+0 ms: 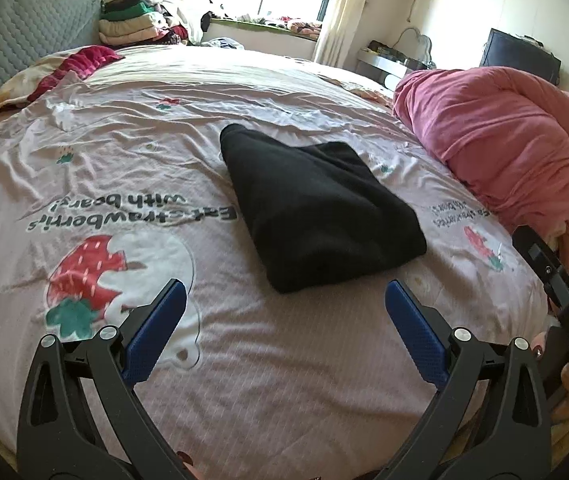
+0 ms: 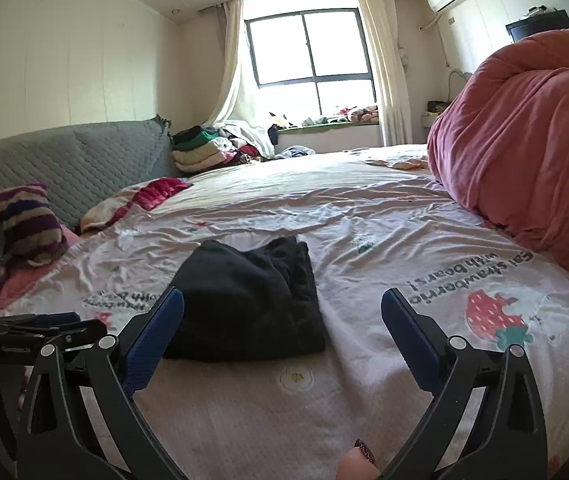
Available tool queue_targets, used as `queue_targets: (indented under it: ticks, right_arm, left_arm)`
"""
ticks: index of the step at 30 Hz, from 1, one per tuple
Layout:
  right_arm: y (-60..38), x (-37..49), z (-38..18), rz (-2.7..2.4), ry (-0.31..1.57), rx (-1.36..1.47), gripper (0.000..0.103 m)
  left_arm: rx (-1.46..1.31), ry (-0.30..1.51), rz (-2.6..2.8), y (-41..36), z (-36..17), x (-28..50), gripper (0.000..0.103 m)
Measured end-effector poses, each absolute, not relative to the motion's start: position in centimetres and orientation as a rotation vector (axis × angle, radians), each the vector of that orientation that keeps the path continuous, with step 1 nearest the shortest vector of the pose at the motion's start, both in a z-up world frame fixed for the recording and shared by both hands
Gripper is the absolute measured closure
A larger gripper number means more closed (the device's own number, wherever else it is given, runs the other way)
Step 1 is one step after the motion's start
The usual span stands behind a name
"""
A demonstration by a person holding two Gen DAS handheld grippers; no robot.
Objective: Fold small clothes
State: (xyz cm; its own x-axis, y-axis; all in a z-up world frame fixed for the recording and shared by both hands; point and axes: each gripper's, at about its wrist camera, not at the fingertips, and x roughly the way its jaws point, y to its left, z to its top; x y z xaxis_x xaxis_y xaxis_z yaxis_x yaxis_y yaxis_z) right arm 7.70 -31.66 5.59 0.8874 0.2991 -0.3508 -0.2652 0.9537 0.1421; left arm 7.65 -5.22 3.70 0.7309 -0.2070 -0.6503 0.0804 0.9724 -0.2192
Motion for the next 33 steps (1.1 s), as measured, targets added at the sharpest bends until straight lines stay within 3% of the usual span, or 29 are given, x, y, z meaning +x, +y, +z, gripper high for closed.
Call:
queue_targets:
  ticks: [33]
  right_arm:
    - [-28.7,6.9,-1.1,0.191,0.646,-0.005,0.005]
  left_arm:
    - [-0.169,0.831,-0.08,-3.6,-1.2,5.3,0.01]
